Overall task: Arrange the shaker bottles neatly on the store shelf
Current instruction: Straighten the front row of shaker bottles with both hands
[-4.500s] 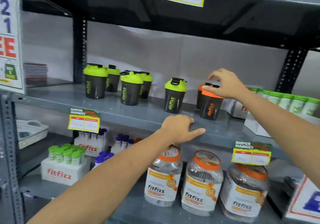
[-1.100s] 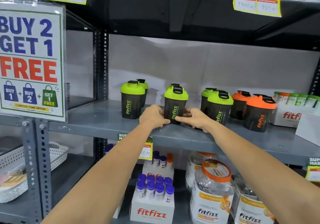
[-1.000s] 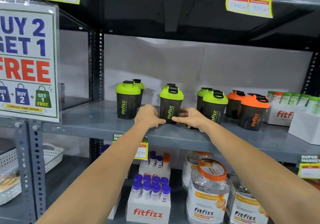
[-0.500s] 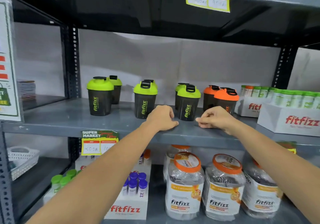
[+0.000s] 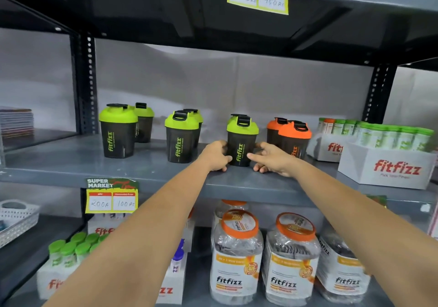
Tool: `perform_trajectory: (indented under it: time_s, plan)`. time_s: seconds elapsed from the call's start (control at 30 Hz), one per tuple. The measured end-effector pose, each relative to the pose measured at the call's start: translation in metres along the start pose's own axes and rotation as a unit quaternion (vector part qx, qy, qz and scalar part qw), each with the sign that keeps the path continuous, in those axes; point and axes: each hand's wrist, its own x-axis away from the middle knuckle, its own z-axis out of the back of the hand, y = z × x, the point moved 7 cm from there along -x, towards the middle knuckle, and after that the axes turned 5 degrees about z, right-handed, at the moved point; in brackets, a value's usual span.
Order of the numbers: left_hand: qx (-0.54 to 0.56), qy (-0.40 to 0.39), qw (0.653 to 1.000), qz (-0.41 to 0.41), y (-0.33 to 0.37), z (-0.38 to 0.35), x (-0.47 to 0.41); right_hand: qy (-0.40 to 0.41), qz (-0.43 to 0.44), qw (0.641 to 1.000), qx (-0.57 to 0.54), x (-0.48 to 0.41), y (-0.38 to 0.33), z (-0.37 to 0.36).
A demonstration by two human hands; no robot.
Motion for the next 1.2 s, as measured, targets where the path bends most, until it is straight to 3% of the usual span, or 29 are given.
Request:
perform_trajectory:
  time_s: [0.7,0.93,1.0,1.07,1.13,1.2]
  plan:
    - [0.013,0.036,0.999,-0.001,0.0,0.003,0.006,-0.01,0.041,0.999,0.005,-0.006,0.011,0.001]
    - [-0.075,0.095,0.992,0.04,-0.003,0.012,0.015,-0.029,0.016,0.999,-0.025,0.017,0.003,0.005]
    - [-0.117,0.145,0.982,0.01,0.009,0.018,0.027,-0.057,0.014,0.997,-0.05,0.035,0.002,0.014]
    - [-0.169,0.193,0.966,-0.041,0.031,0.015,0.042,-0.084,0.036,0.996,0.003,0.057,0.0,0.031]
    - [-0.183,0.18,0.962,-0.089,0.055,-0.003,0.052,-0.084,0.054,0.991,0.084,0.074,-0.001,0.056]
    - [-0.163,0.118,0.973,-0.117,0.077,-0.031,0.053,-0.066,0.042,0.992,0.1,0.081,0.005,0.085]
